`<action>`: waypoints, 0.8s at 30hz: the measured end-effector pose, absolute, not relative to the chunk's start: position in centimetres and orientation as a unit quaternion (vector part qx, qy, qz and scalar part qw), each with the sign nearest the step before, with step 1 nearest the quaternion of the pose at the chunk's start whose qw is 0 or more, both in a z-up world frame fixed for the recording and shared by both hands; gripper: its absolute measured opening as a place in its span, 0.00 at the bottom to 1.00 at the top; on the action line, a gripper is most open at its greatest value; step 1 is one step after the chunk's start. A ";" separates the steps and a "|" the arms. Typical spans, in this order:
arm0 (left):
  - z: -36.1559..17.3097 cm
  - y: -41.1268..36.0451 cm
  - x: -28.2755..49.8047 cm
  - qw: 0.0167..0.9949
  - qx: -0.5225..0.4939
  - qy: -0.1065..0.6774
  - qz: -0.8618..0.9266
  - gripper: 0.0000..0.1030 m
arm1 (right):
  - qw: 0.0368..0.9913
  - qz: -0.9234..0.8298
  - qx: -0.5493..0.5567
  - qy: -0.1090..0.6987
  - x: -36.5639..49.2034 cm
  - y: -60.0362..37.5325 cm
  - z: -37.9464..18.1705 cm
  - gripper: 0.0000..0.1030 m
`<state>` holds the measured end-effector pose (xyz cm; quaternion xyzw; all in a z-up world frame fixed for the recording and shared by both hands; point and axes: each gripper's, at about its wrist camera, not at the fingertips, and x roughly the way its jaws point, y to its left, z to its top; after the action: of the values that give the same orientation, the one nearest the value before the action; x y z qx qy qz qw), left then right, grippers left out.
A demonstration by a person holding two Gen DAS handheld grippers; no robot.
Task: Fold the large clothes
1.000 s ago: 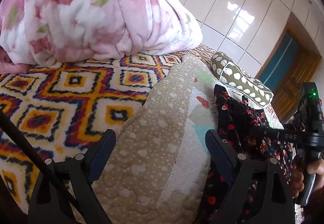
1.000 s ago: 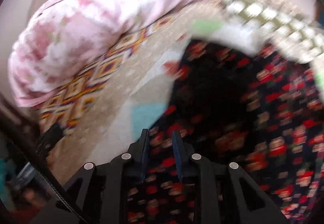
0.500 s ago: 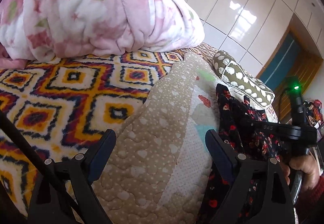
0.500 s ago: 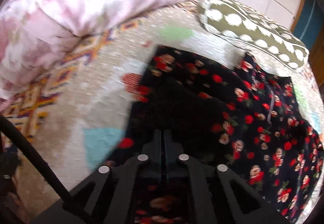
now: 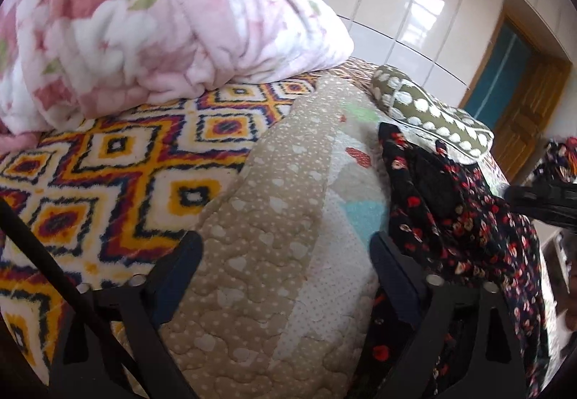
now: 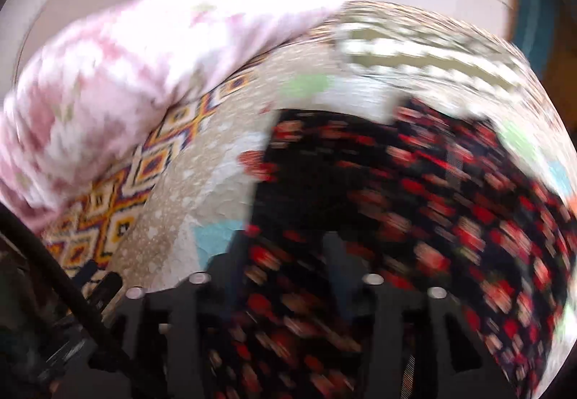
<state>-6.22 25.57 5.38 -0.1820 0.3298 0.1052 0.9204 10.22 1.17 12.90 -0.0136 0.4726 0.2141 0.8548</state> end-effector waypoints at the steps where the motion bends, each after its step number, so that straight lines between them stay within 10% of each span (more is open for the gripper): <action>1: 5.5 25.2 -6.3 0.923 -0.179 0.326 0.098 0.96 | 0.853 0.201 0.014 0.482 9.5 -2.1 13.5 0.48; 11: 5.2 21.3 -7.9 0.918 -0.155 0.362 0.040 0.96 | 0.872 -0.032 0.051 0.486 -2.5 -27.8 14.7 0.49; 16: 4.5 21.2 -8.9 0.893 -0.192 0.407 -0.014 0.65 | 0.857 -0.011 0.138 0.496 -8.6 -34.3 11.4 0.53; 24: 2.8 23.2 -8.4 0.857 -0.240 0.455 -0.034 0.64 | 0.832 0.069 0.267 0.482 -11.5 -36.7 5.2 0.53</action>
<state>-8.36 23.20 2.79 -0.2395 0.4552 -0.0341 0.8569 -11.50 -36.70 5.19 0.2666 0.4822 0.0689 0.8317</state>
